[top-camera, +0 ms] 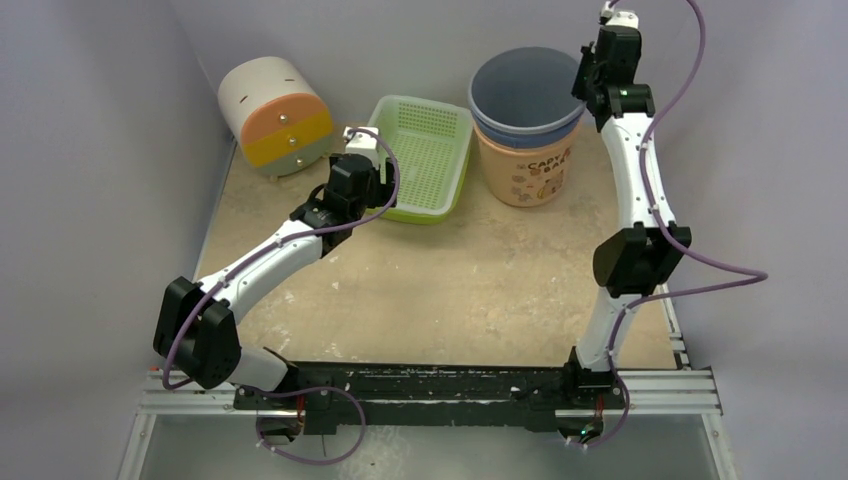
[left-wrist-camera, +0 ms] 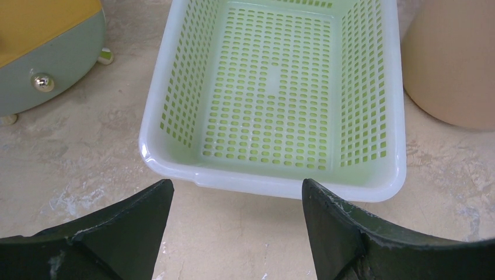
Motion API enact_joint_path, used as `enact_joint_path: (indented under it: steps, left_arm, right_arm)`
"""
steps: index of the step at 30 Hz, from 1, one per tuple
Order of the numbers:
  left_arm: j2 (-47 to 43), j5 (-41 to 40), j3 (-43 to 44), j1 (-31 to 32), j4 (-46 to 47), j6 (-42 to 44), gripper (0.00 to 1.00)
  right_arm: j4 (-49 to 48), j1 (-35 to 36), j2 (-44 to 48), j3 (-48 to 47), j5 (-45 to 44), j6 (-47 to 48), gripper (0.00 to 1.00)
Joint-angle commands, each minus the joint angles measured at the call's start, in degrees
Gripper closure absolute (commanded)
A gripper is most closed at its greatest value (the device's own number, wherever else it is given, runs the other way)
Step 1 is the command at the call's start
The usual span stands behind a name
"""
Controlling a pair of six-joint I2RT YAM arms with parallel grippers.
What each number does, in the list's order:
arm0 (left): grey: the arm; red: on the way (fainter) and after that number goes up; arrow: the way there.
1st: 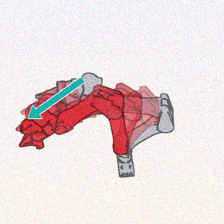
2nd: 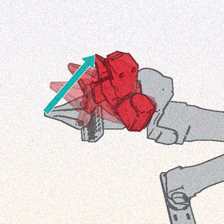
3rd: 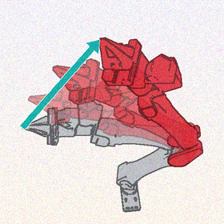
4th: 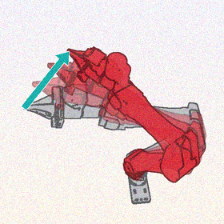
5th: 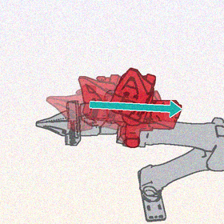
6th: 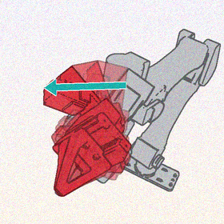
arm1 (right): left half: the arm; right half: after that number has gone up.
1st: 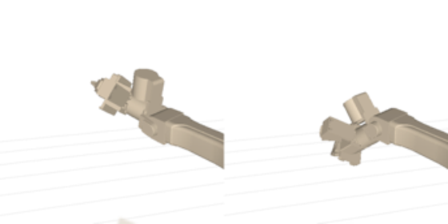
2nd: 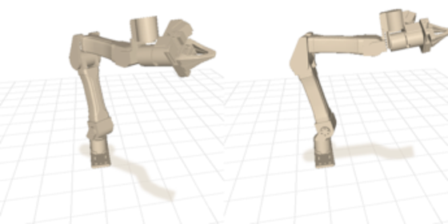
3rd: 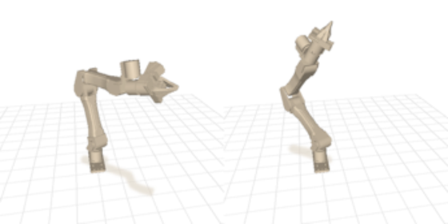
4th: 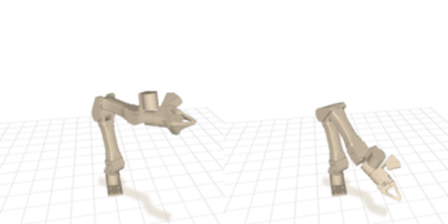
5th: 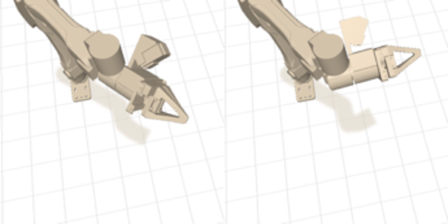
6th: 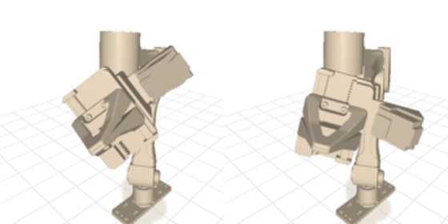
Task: Turn the large container upside down
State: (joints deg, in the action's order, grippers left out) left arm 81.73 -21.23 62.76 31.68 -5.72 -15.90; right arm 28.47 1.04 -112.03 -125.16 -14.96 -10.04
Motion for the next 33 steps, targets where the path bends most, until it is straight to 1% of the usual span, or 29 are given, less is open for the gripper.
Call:
enact_joint_path:
  steps: [1,9,11,12,13,15,16,19,21,23,26,28,31,33]
  left_arm:
    - [-0.3,-0.2,-0.1,0.3,0.8,-1.0,0.22]
    - [-0.4,-0.5,-0.5,0.3,0.4,-1.1,0.22]
    - [-0.4,-0.6,-0.6,0.3,0.4,-1.2,0.22]
    - [-0.4,-0.6,-0.6,0.3,0.5,-1.3,0.22]
    - [-0.4,-0.6,-0.8,0.3,0.6,-1.4,0.22]
    - [-0.4,-0.4,-0.9,0.3,0.7,-1.5,0.22]
    - [-0.4,-0.3,-1.0,0.3,0.7,-1.5,0.22]
    - [-0.4,-0.2,-1.0,0.3,0.8,-1.5,0.22]
    - [-0.5,-0.4,-0.8,0.3,0.3,-1.3,0.22]
    - [-0.7,-0.8,-0.9,0.3,-0.1,-1.2,0.22]
    - [-1.0,-1.3,-1.0,0.3,-0.1,-1.1,0.22]
    - [-1.0,-1.2,-1.1,0.3,0.0,-1.1,0.22]
    - [-0.9,-1.1,-1.1,0.3,-0.1,-1.0,0.22]
    - [-0.8,-1.2,-1.1,0.3,-0.2,-0.9,0.22]
  right_arm:
    - [-7.6,0.1,9.1,-8.3,5.3,-1.9,1.00]
    - [-12.1,0.1,12.1,-4.0,3.4,-1.7,1.00]
    - [-14.4,0.0,13.0,-1.6,0.8,0.3,1.00]
    - [-16.1,0.0,12.9,-1.1,-3.1,2.3,1.00]
    - [-15.6,0.1,11.6,-2.0,-5.6,4.1,1.00]
    - [-9.9,-0.2,9.2,-4.0,-2.7,3.8,1.00]
    - [-10.0,-0.6,9.1,-2.9,-1.1,3.6,1.00]
    - [-15.7,-2.6,12.7,4.9,7.9,-0.6,1.00]
    - [-19.0,-4.6,14.6,8.4,13.4,-4.3,1.00]
    - [-17.6,-4.9,13.5,6.9,13.3,-4.8,1.00]
    - [-11.4,-4.9,8.7,1.4,13.1,-4.3,1.00]
    - [-10.9,-5.0,7.9,2.6,13.6,-4.5,1.00]
    - [-13.7,-5.0,9.3,7.5,13.1,-5.2,1.00]
    - [-14.0,-5.1,9.3,8.4,12.6,-5.1,1.00]
